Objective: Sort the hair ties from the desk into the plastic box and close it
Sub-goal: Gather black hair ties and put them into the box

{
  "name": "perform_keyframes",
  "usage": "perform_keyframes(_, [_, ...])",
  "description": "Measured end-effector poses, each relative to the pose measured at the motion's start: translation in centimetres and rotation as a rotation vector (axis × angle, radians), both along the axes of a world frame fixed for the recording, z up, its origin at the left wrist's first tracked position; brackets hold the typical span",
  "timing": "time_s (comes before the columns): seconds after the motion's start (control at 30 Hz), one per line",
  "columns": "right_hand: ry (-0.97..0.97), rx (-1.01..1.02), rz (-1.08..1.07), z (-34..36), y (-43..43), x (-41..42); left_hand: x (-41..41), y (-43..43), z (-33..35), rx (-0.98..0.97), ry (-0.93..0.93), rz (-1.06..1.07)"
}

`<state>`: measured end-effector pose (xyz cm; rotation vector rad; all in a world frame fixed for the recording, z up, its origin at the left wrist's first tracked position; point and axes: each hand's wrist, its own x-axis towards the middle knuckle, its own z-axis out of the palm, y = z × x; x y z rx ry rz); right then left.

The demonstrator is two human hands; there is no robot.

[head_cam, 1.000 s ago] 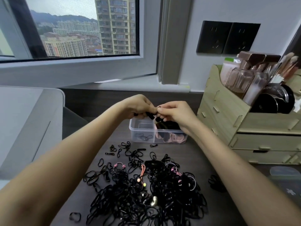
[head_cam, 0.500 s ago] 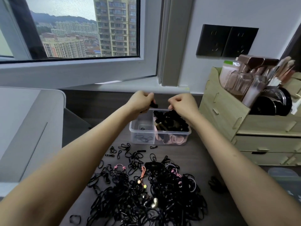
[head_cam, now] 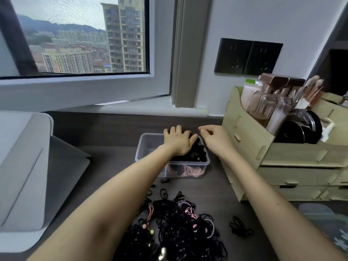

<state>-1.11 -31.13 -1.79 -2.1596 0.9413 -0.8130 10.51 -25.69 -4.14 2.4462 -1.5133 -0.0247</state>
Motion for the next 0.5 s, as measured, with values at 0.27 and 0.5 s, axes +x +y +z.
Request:
perform_keyframes(0.27, [0.251,0.059,0.137,-3.0,-0.3,0.8,0.0,-0.1,0.0,-0.006,0.262,0.017])
perform_keyframes(0.5, [0.12,-0.028,0.113,-0.7,1.2,-1.4,0.5,2.0,2.4,-0.264,0.727,-0.011])
